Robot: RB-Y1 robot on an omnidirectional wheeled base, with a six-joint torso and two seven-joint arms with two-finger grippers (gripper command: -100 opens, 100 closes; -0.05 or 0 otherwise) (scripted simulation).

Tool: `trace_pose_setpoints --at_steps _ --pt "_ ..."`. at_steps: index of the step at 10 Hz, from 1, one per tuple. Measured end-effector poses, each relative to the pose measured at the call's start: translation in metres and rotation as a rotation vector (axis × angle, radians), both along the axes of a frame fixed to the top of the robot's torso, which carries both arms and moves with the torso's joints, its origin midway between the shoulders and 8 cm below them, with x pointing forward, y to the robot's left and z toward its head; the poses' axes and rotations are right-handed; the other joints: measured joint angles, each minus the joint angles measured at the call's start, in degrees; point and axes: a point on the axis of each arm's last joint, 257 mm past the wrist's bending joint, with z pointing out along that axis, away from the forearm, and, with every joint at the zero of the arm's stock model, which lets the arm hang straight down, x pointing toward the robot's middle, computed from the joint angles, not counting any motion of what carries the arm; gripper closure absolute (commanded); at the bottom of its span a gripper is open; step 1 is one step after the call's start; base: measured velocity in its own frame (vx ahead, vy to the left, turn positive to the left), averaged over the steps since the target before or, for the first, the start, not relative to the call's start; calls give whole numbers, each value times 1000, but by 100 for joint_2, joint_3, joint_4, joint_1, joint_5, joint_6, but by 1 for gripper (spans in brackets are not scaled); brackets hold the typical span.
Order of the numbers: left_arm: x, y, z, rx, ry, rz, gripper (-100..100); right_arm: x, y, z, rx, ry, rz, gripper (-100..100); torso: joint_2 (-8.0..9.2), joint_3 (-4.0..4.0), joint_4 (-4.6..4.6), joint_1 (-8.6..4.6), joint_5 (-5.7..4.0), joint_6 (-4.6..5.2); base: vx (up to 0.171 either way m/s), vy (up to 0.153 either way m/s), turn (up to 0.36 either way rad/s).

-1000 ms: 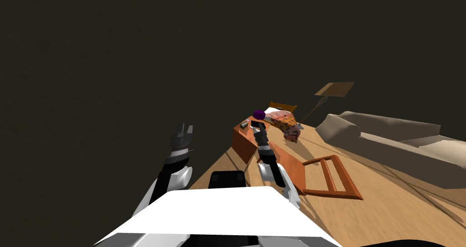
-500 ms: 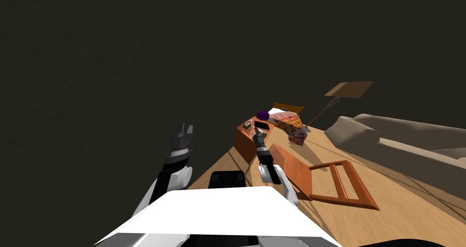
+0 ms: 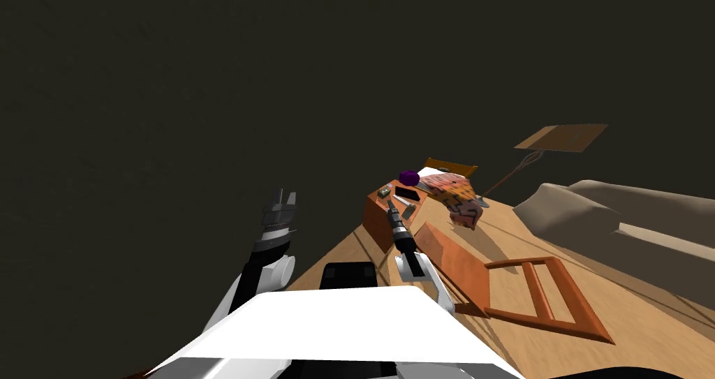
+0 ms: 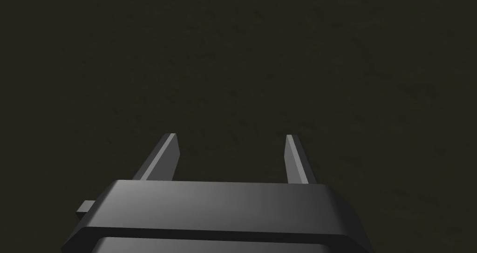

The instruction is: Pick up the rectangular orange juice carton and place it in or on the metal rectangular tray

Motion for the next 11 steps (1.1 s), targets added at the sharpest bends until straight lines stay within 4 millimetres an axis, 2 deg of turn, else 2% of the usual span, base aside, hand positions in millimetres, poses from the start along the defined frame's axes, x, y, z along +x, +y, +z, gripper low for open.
trace_pose_setpoints --at_steps 2,3,8,11 --pt "0 0 0 0 0 0 0 1 -9 -30 -37 82 -32 -100 0 0 0 7 1 -1 -33 68 116" --pt "0 0 0 0 0 0 0 -1 -19 -53 -59 135 -53 -100 4 2 0 9 1 -2 -27 54 70" --pt "0 0 0 0 0 0 0 -13 -43 -119 -153 317 -136 -100 -3 -1 0 0 0 1 -15 52 126" --pt "0 0 0 0 0 0 0 -22 -66 -163 -221 440 -200 -100 -2 -1 -1 2 0 -2 -16 46 117"
